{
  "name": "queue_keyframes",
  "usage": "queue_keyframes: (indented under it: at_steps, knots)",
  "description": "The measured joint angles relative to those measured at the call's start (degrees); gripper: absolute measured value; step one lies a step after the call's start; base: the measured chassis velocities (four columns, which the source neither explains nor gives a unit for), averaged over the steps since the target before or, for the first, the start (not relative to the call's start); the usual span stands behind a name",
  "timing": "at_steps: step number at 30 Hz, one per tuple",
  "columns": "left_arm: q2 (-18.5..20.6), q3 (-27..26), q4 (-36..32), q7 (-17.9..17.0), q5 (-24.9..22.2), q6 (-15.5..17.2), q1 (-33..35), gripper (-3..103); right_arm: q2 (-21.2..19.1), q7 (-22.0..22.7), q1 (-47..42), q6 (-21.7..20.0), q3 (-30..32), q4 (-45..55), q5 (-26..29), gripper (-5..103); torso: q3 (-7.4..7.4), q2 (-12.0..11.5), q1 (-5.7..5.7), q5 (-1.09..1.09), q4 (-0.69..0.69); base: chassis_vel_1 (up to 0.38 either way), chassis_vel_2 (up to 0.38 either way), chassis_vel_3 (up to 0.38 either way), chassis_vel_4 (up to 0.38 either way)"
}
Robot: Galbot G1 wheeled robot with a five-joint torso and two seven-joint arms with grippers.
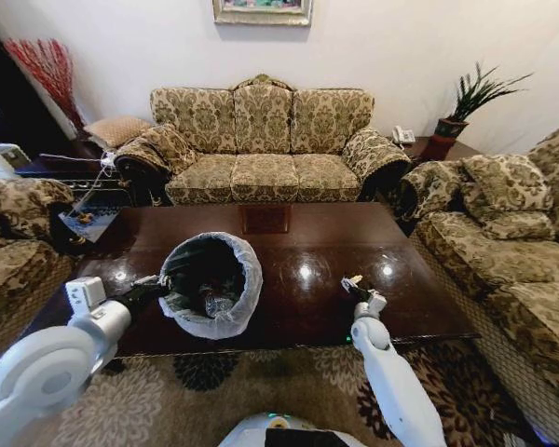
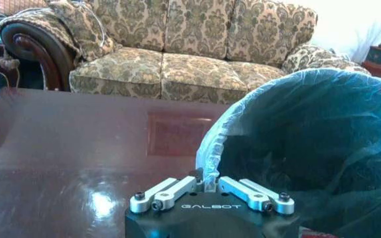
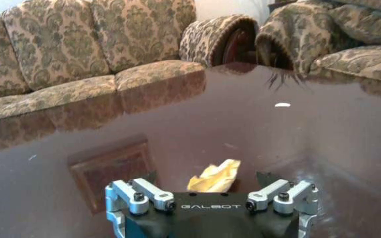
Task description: Move to the front of the table and place the trash on the table into the trash bin.
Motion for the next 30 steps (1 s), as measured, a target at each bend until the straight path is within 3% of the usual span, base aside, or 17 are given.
queue_keyframes:
  at_steps: [2,3,6,9,12,15,17,25,26,27,30]
  knots:
    - [-0.17,0.00,-0.04,0.02,0.03,0.00,0.03,0,0.08,-0.02,0.26,-0.14,-0.17,-0.32,-0.02,94,0.00,0.00,0.00,0.00,0.00,0.000,0.000,0.000,0.000]
    - [-0.40,0.00,-0.09,0.04,0.13,-0.03,0.11,0,0.15,-0.16,0.50,-0.31,-0.32,-0.63,-0.11,84,0.00,0.00,0.00,0.00,0.00,0.000,0.000,0.000,0.000]
    - [-0.80,0.00,-0.14,0.11,0.51,-0.09,0.35,0,0.18,-0.19,0.67,-0.65,-0.44,-0.71,-0.11,79,0.00,0.00,0.00,0.00,0.00,0.000,0.000,0.000,0.000]
    - [-1.26,0.00,-0.14,0.63,1.32,-0.30,0.97,0,0.02,-0.42,0.72,-0.86,-0.56,-0.71,0.01,62,0.00,0.00,0.00,0.00,0.00,0.000,0.000,0.000,0.000]
    - [-1.30,-0.01,-0.14,0.69,1.45,-0.34,1.03,0,-0.09,-0.49,0.70,-0.87,-0.56,-0.71,0.13,57,-0.01,0.00,0.00,0.00,0.00,0.000,0.000,0.000,0.000]
    - [-1.32,-0.01,-0.14,0.79,1.49,-0.46,1.00,0,-0.46,-0.64,0.67,-1.02,-0.61,-0.79,0.73,40,-0.01,0.00,0.00,0.01,0.00,0.000,0.000,0.000,0.000]
    - [-1.36,-0.01,-0.15,0.81,1.48,-0.46,0.99,0,-0.59,-0.69,0.62,-1.02,-0.66,-0.82,0.82,40,-0.01,0.00,0.00,0.01,0.00,0.000,0.000,0.000,0.000]
    - [-1.46,-0.26,-0.15,0.90,1.67,-0.54,1.45,0,-1.23,-0.96,0.03,-1.08,-0.64,-0.26,1.65,8,-0.01,0.00,0.00,0.01,0.00,0.000,0.000,0.000,0.000]
    - [-1.40,-0.26,-0.15,0.90,1.67,-0.56,1.44,0,-1.34,-1.08,-0.06,-1.11,-0.64,0.06,1.74,8,-0.01,0.00,0.00,0.01,0.00,0.000,0.000,0.000,0.000]
    - [-1.27,-0.28,-0.16,0.90,1.67,-0.57,1.44,0,-1.61,-2.10,-0.43,-1.30,-0.49,1.15,1.97,2,-0.01,0.00,0.00,0.01,0.00,0.000,0.000,0.000,0.000]
    - [-1.07,-0.37,-0.16,0.90,1.67,-0.57,1.68,0,-2.23,-5.27,-1.68,-1.01,-0.10,4.91,2.46,1,0.00,-0.01,0.00,0.01,-0.01,0.000,0.000,0.000,0.000]
